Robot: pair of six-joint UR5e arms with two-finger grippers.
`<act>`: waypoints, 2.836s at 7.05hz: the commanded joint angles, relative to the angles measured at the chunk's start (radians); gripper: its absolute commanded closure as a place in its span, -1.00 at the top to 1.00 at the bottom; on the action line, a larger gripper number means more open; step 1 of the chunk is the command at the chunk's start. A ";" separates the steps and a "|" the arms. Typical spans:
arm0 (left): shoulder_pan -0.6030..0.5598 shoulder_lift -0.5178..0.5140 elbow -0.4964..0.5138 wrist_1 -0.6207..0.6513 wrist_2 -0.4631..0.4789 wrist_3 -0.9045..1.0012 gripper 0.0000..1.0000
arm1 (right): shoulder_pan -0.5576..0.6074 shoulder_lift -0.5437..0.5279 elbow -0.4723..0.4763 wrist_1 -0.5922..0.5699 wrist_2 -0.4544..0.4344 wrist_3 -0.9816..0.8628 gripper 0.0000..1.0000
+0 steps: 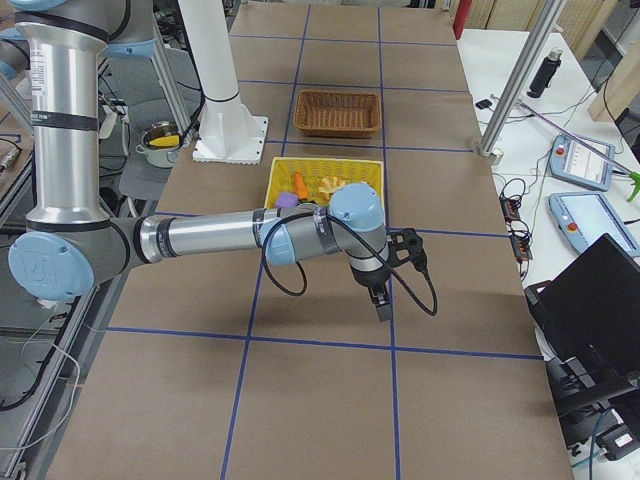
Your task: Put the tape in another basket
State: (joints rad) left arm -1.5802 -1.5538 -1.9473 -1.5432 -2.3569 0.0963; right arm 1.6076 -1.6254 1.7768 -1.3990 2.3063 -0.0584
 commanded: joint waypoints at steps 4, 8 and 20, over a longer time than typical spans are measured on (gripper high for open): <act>0.002 -0.012 0.022 -0.106 -0.013 0.000 0.99 | -0.092 0.035 0.054 0.251 0.165 0.130 0.97; 0.008 -0.009 0.033 -0.130 -0.013 -0.001 0.99 | -0.476 0.120 0.082 0.252 -0.104 0.344 0.89; 0.008 -0.009 0.053 -0.132 -0.013 -0.001 0.99 | -0.853 0.223 -0.022 0.194 -0.383 0.347 -1.00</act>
State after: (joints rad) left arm -1.5724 -1.5631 -1.8986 -1.6751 -2.3700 0.0947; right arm 0.7570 -1.4051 1.7473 -1.1700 1.9214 0.2901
